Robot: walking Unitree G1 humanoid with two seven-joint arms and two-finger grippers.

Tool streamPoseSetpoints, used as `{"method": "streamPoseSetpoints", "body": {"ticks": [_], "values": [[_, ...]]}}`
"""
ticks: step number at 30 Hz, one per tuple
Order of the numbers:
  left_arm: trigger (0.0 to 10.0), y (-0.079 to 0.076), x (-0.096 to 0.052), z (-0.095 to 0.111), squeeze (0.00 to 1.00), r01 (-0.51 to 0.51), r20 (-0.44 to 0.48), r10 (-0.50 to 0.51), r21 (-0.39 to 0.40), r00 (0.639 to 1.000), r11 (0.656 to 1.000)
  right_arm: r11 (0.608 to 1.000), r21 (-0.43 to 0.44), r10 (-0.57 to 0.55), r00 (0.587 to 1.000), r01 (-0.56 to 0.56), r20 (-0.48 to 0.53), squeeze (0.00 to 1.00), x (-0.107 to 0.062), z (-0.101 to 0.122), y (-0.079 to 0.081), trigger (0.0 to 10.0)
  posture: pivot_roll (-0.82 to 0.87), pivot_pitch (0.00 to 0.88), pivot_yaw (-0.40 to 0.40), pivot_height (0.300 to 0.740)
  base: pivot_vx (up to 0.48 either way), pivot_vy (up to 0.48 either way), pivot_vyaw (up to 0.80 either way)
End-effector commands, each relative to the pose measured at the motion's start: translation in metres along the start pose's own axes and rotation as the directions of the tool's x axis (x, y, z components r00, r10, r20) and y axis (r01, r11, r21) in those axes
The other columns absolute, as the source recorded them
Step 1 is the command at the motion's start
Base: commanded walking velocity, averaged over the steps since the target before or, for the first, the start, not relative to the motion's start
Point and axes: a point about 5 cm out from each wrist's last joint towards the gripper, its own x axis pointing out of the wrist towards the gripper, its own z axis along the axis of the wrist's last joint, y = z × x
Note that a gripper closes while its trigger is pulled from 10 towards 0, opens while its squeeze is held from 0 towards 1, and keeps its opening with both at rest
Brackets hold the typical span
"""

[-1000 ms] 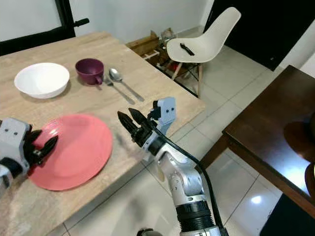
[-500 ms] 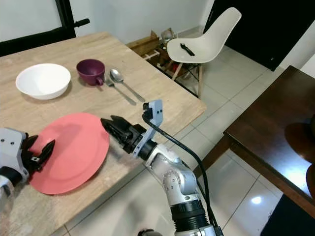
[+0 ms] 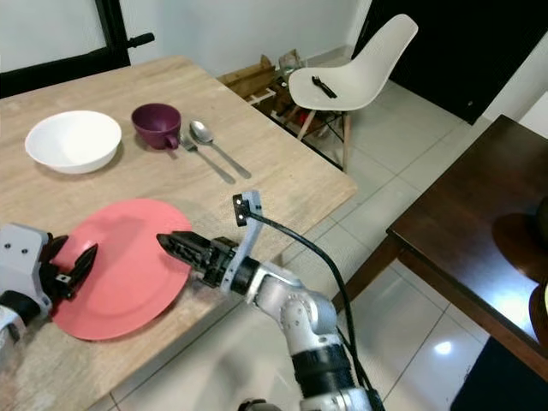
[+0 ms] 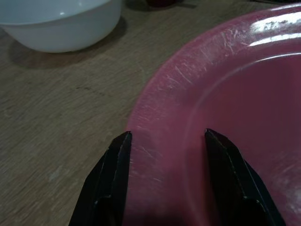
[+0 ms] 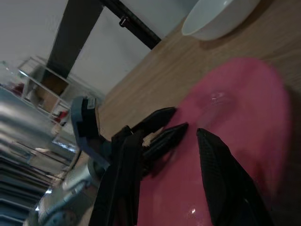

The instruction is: Setting the table

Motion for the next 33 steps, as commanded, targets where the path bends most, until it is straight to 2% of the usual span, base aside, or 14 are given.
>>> {"method": "streamPoseSetpoints", "body": {"ticks": [1,7,15,16,18,19,33], "values": [[10.0,-0.007,-0.007,-0.021,0.0,0.017,-0.097,-0.02,-0.03,0.995,0.999,0.999,0.043,-0.011,1.0,0.012,-0.015,0.0,0.003,-0.006,-0.005,10.0,0.02,0.077,-0.055,0.74,0.0,0.0,0.0],[10.0,-0.007,-0.009,-0.021,0.0,0.011,-0.097,-0.014,-0.031,0.995,0.999,0.994,0.11,0.002,0.998,0.004,-0.057,0.0,0.016,-0.017,-0.006,10.0,0.03,0.08,-0.058,0.74,0.0,0.0,0.0],[10.0,-0.006,-0.01,-0.021,0.0,0.001,-0.096,-0.004,-0.034,0.995,0.999,0.992,0.126,-0.022,0.996,0.032,-0.083,0.0,0.017,-0.024,-0.014,10.0,0.03,0.086,-0.069,0.74,0.0,0.0,0.0],[10.0,-0.007,-0.011,-0.021,0.0,-0.001,-0.097,-0.003,-0.035,0.995,0.999,0.99,0.142,-0.014,0.998,0.023,-0.063,0.0,0.017,-0.021,-0.014,9.0,0.03,0.087,-0.071,0.74,0.0,0.0,0.0],[10.0,-0.007,-0.011,-0.022,0.0,-0.001,-0.097,-0.003,-0.035,0.995,0.999,0.989,0.146,-0.01,0.998,0.018,-0.055,0.0,0.017,-0.02,-0.014,9.0,0.03,0.087,-0.071,0.74,0.0,0.0,0.0],[10.0,-0.008,-0.011,-0.022,0.0,-0.001,-0.098,-0.003,-0.037,0.995,0.999,0.988,0.153,-0.005,0.999,0.011,-0.039,0.0,0.017,-0.018,-0.013,0.0,0.03,0.088,-0.071,0.74,0.0,0.0,0.0],[10.0,-0.01,-0.008,-0.022,0.0,-0.001,-0.1,-0.003,-0.041,0.995,0.999,0.979,0.177,0.082,0.991,-0.101,0.11,0.0,0.016,0.011,-0.005,0.0,0.03,0.088,-0.067,0.74,0.0,0.0,0.0]]}}
